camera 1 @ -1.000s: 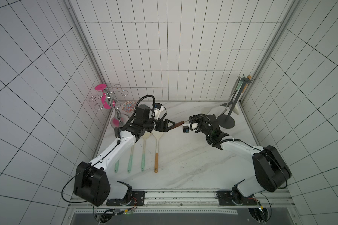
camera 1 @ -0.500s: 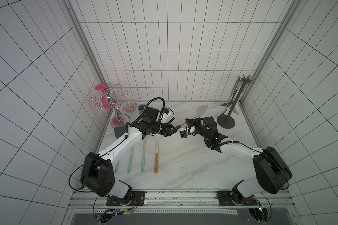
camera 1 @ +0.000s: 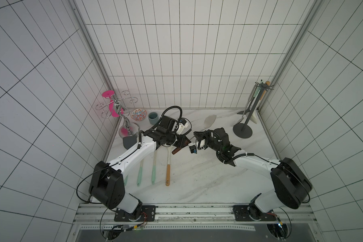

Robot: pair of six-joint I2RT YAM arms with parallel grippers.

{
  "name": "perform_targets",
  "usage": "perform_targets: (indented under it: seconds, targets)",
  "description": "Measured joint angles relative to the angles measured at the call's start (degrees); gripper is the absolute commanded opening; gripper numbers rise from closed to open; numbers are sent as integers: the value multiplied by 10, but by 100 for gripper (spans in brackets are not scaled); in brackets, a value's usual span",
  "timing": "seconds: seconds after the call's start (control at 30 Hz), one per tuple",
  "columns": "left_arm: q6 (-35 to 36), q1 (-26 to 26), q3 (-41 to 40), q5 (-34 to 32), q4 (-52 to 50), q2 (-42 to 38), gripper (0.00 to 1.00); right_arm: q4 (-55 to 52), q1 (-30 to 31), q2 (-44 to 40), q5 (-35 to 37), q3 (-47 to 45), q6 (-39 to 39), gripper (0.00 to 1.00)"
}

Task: Take the spatula off the kitchen utensil rack
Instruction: Place the spatula at the center of the board.

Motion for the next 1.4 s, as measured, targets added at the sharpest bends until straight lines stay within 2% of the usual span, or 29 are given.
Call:
perform_targets:
  seconds: [0.23,0.27,0.3,0.33,0.47,0.6,0.8,0.97,1.07,1.17,1.27,1.4]
  targets:
    - [2,-3,6,-8,-12,2,0,-2,5,0,7,0,10,2]
    - [2,-3,7,-10,-14,2,0,-3,9,0,13,0,17,18]
    - [3,-4,7,-11,-16,2,0,-7,13,-2,21,0,24,40]
    - [2,-5,7,-15,-18,0,0,-11,20,-6,28,-2,39,53]
    - [-10,-7,5,-49,-21,0,0,-27,80,-64,85,-4,150,76]
    - [-22,-7,-5,-78,-14,-10,0,-66,118,-144,144,-4,319,92]
    - [-67,-39,-27,-163,8,-34,0,-222,109,-223,245,4,616,95]
    - [-148,-83,-112,-242,62,-83,0,-355,73,-254,251,7,812,95]
    - [-200,-122,-164,-309,81,-112,0,-406,33,-279,230,7,900,95]
    - [-243,-185,-193,-383,97,-125,0,-438,-17,-303,196,7,967,95]
    - [-280,-244,-212,-450,118,-126,0,-461,-60,-317,160,7,1014,95]
    - [-320,-290,-231,-522,132,-116,0,-483,-87,-319,123,7,1048,97]
